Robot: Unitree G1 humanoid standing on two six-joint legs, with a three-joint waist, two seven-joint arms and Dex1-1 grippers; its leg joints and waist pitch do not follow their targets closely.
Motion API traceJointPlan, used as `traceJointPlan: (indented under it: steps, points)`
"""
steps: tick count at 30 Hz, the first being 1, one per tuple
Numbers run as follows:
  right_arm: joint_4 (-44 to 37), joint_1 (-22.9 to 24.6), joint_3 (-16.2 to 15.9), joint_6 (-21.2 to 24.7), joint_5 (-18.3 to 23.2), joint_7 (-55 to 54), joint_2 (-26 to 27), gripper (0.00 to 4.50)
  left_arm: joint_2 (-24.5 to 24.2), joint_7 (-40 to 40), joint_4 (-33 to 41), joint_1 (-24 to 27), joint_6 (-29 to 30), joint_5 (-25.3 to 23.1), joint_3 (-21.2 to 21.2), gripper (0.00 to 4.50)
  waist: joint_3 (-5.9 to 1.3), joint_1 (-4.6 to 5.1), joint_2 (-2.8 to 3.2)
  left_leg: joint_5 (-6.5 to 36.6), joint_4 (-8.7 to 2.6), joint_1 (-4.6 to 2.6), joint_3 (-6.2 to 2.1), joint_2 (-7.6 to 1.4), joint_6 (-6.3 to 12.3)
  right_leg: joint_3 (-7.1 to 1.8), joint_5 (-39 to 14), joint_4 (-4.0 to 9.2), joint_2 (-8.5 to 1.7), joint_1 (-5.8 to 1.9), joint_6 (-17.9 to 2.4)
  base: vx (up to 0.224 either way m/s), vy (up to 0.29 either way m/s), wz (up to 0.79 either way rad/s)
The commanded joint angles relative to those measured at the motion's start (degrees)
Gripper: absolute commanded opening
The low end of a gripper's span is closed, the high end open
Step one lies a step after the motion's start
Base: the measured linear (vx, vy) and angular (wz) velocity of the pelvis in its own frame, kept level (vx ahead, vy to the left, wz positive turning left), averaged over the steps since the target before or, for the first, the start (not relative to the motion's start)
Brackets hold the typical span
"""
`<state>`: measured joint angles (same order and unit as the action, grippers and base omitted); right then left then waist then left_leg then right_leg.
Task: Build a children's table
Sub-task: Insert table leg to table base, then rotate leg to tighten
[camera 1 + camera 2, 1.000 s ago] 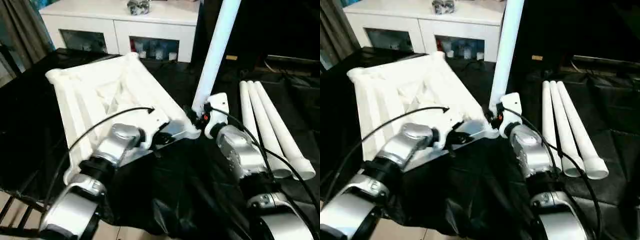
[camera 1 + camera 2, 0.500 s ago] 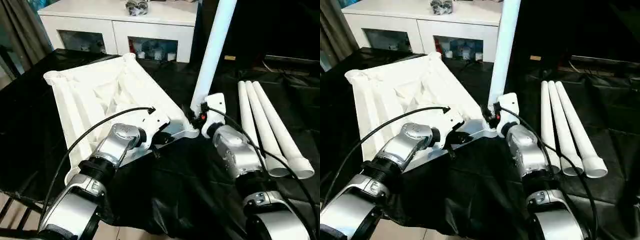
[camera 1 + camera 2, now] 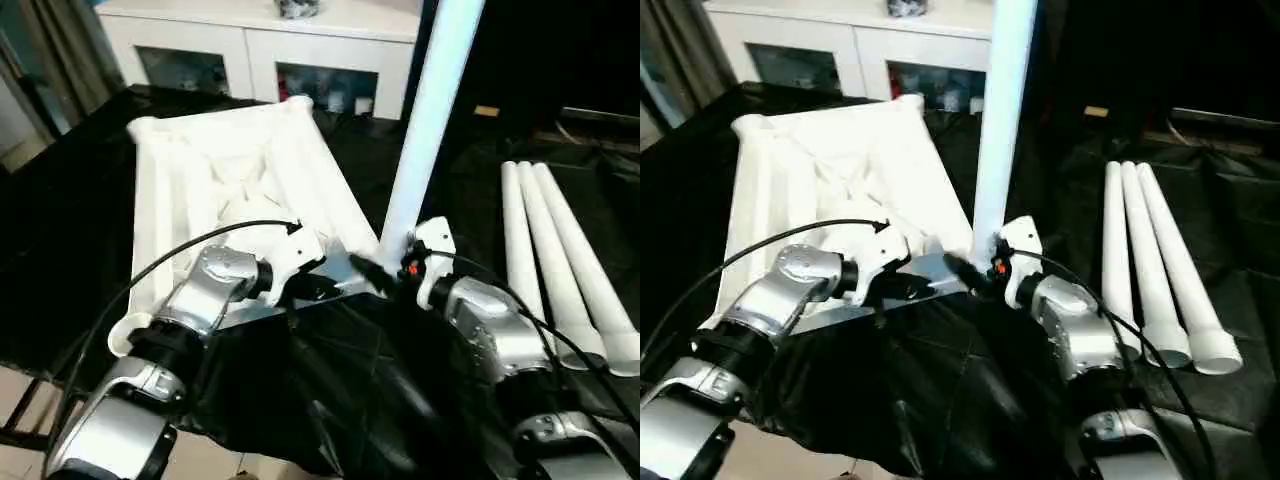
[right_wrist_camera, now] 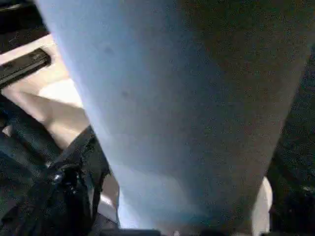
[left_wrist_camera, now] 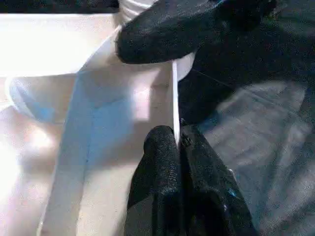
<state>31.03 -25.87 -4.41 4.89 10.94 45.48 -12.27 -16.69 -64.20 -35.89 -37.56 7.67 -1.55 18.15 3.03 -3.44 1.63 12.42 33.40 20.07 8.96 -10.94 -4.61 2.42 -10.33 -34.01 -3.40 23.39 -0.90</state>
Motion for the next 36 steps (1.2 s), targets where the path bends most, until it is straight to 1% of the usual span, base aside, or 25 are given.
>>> traceJointPlan:
  steps: [1,2,3,6,7,8,11,12,13,14,15,17,21,24,26,27,28,29,30,31,32,33,34,35,36]
  points:
    - [-4.74,1.73,-4.13,0.95,0.92,7.11,-1.17,3.85,-0.25,-5.67,2.52,0.49,-3.21,2.07,1.48,0.00,-3.82,-0.33,0.08,3.35,-3.42,0.18,0.25,-2.04,5.60,-2.19,2.39,2.43,-4.10,-4.13,-17.63,0.000,0.000,0.00]
    - [-5.48,2.11,-4.50,1.12,0.94,8.26,-1.73,3.85,-0.57,-6.65,2.78,0.67,-3.33,2.42,1.48,0.00,-3.89,-0.54,0.12,2.99,-3.31,0.15,0.29,-2.06,5.68,-2.16,2.97,2.34,-4.10,-4.15,-17.56,0.000,0.000,0.00]
    - [-6.26,2.54,-5.11,1.27,0.90,9.86,-2.60,3.85,-1.08,-8.30,3.15,0.90,-3.24,3.03,1.48,0.00,-3.86,-0.70,0.23,3.16,-3.26,0.13,0.43,-2.15,5.75,-2.11,3.01,2.24,-4.10,-3.92,-17.72,0.000,0.000,0.00]
    - [-7.90,3.43,-6.23,1.74,0.56,12.95,-4.30,3.85,-2.19,-11.47,3.75,1.35,-3.35,3.84,1.74,0.00,-3.64,-1.10,0.22,4.63,-3.35,0.11,0.49,-2.20,5.19,-2.09,-0.29,2.47,-4.15,-3.82,-17.32,0.000,0.000,0.00]
    - [-8.90,4.11,-7.42,2.23,0.13,15.54,-5.79,3.72,-3.33,-14.14,3.96,1.70,-4.01,3.84,2.48,0.00,-3.62,-1.21,0.15,5.15,-3.38,0.07,0.51,-2.19,4.70,-2.11,-1.83,2.62,-4.19,-3.81,-16.98,0.000,0.000,0.00]
    - [-9.10,4.30,-7.75,2.37,0.04,16.18,-6.15,3.60,-3.61,-14.67,3.92,1.73,-4.21,3.71,2.70,0.00,-3.61,-1.46,0.32,5.30,-3.40,0.02,0.52,-2.26,4.41,-2.20,-2.71,2.62,-4.23,-3.73,-16.60,0.000,0.000,0.00]
    - [-10.21,4.99,-8.99,3.24,0.12,18.25,-7.41,3.46,-4.48,-17.05,3.48,1.76,-5.18,3.53,3.26,0.00,-3.73,-1.80,0.32,4.61,-3.29,-0.11,0.62,-2.25,4.06,-2.21,-2.09,2.50,-4.20,-3.58,-16.46,0.000,0.000,0.00]
    - [-10.62,5.23,-9.33,3.59,0.27,18.87,-7.73,3.18,-4.75,-17.85,3.38,1.80,-5.41,3.50,3.43,0.00,-3.71,-1.86,0.36,4.47,-3.31,-0.07,0.61,-2.26,4.03,-2.18,-1.86,2.45,-4.16,-3.62,-16.44,0.000,0.000,0.00]
    - [-10.96,5.44,-9.52,3.93,0.42,19.32,-7.92,3.09,-4.98,-18.51,3.33,1.87,-5.60,3.44,3.62,0.00,-3.80,-1.96,0.34,3.82,-3.24,-0.02,0.67,-2.27,4.01,-2.16,-0.69,2.25,-4.16,-3.66,-16.38,0.000,0.000,0.00]
    - [-11.05,5.45,-9.52,4.10,0.44,19.44,-7.93,3.04,-5.05,-18.75,3.25,1.84,-5.69,3.45,3.65,0.00,-3.84,-2.01,0.51,3.85,-3.18,-0.04,0.70,-2.26,3.97,-2.14,-0.49,2.23,-4.18,-3.60,-16.49,0.000,0.000,0.00]
    - [-11.36,5.61,-9.56,4.28,0.41,19.58,-8.00,3.04,-5.16,-19.04,3.10,1.77,-5.72,3.43,3.71,0.00,-3.87,-1.97,0.36,3.71,-3.17,0.04,0.69,-2.23,3.90,-2.10,0.11,2.16,-4.13,-3.68,-16.57,0.000,0.000,0.00]
    - [-11.68,5.81,-9.62,4.54,0.49,19.71,-7.97,2.88,-5.27,-19.27,2.85,1.65,-5.73,3.40,3.74,0.00,-3.86,-1.98,0.47,4.18,-3.18,-0.03,0.72,-2.20,3.66,-2.07,-0.48,2.25,-4.15,-3.66,-16.50,0.000,0.000,0.00]
    - [-12.81,6.55,-9.45,5.76,1.26,19.16,-7.37,2.85,-5.08,-19.64,2.26,1.41,-5.04,3.50,3.30,0.00,-3.85,-2.02,0.41,4.33,-3.17,0.03,0.72,-2.14,3.39,-2.09,-1.02,2.28,-4.15,-3.74,-16.27,0.000,0.000,0.00]
    - [-13.22,7.08,-8.11,7.23,2.20,16.19,-5.71,2.85,-4.05,-17.51,1.14,0.93,-4.15,3.31,2.51,0.00,-3.79,-2.02,0.50,4.45,-3.18,0.08,0.71,-2.12,2.94,-2.10,-2.73,2.46,-4.17,-3.69,-15.75,0.000,0.000,0.00]
    - [-11.89,6.84,-6.24,7.25,1.47,10.34,-3.18,2.84,-2.04,-12.00,-1.15,-0.32,-2.44,2.42,1.27,0.00,-3.68,-1.93,0.48,5.56,-3.26,0.06,0.74,-2.06,2.44,-2.15,-4.59,2.69,-4.13,-3.61,-15.35,0.000,0.000,0.00]
    - [-9.27,5.97,-4.35,6.14,-0.06,3.47,-0.67,2.84,0.29,-6.09,-3.36,-1.61,-0.57,1.90,-0.15,0.00,-3.43,-1.76,0.36,7.10,-3.40,-0.15,0.84,-1.99,1.68,-2.19,-7.44,3.19,-4.17,-3.23,-14.95,0.000,0.000,0.00]
    - [-7.74,5.44,-3.34,5.48,-0.93,-0.25,0.64,2.84,1.54,-2.95,-4.48,-2.29,0.45,1.68,-0.91,0.00,-3.39,-1.70,0.43,9.25,-3.54,-0.58,0.76,-1.88,0.16,-2.21,-11.81,3.57,-4.43,-3.04,-14.39,0.000,0.000,0.00]
    - [-5.96,4.69,-2.35,4.97,-1.61,-3.87,1.78,2.84,2.58,-0.43,-5.38,-2.82,0.73,1.22,-1.23,0.00,-3.37,-1.50,0.22,9.76,-3.75,-0.43,0.56,-1.69,-0.42,-2.17,-14.87,3.83,-4.40,-3.44,-13.24,0.000,0.000,0.00]
    - [-2.87,3.25,-0.11,4.15,-1.93,-10.32,3.96,2.83,4.44,3.63,-6.51,-3.58,1.37,0.50,-1.61,0.00,-3.42,-1.46,0.20,9.03,-3.76,-0.18,0.51,-1.67,-0.52,-2.21,-14.99,3.79,-4.44,-3.57,-12.73,-0.056,-0.002,-0.01]
    - [-1.07,2.28,1.54,4.20,-1.59,-14.37,5.50,2.83,5.84,6.29,-7.09,-4.01,1.91,0.28,-1.99,0.00,-3.19,-1.06,0.22,9.17,-3.88,0.04,0.50,-1.59,-0.96,-2.23,-15.89,3.96,-4.39,-3.40,-12.09,0.000,0.000,0.00]
    - [0.34,1.47,2.90,4.05,-1.26,-17.78,6.98,2.83,7.25,8.68,-7.49,-4.35,2.62,0.23,-2.41,0.00,-3.39,-0.81,0.32,8.99,-3.83,0.06,0.38,-1.46,-1.25,-2.16,-16.56,3.93,-4.40,-3.62,-11.45,0.000,0.000,0.00]
    - [0.94,1.07,3.61,4.02,-1.00,-19.44,7.80,2.83,8.04,9.91,-7.62,-4.51,3.10,0.29,-2.69,0.00,-3.41,-0.55,0.14,8.39,-3.71,0.09,0.48,-1.30,-0.80,-2.18,-15.65,4.08,-4.20,-3.56,-11.39,0.000,0.000,0.00]
    - [1.44,0.71,3.80,3.84,-1.35,-21.37,8.58,2.83,9.05,11.66,-7.76,-4.68,3.44,0.17,-3.08,0.00,-3.49,-0.52,0.30,8.11,-3.62,0.06,0.48,-1.33,-0.61,-2.20,-14.65,3.96,-4.18,-3.58,-11.56,0.000,0.000,0.00]
    - [2.31,0.25,3.80,3.41,-2.30,-23.63,9.67,2.83,10.28,13.59,-8.08,-4.84,3.40,-0.28,-3.24,0.00,-3.66,-0.41,0.12,6.94,-3.46,0.21,0.54,-1.26,0.36,-2.23,-12.06,3.84,-4.13,-3.73,-11.89,0.000,0.000,0.00]
    - [2.74,0.07,3.76,3.23,-2.73,-24.35,10.11,2.83,10.71,14.16,-8.25,-4.88,3.26,-0.51,-3.19,0.00,-3.71,-0.38,0.08,6.15,-3.40,0.30,0.57,-1.25,0.79,-2.24,-10.74,3.71,-4.10,-3.71,-12.12,0.000,0.000,0.00]
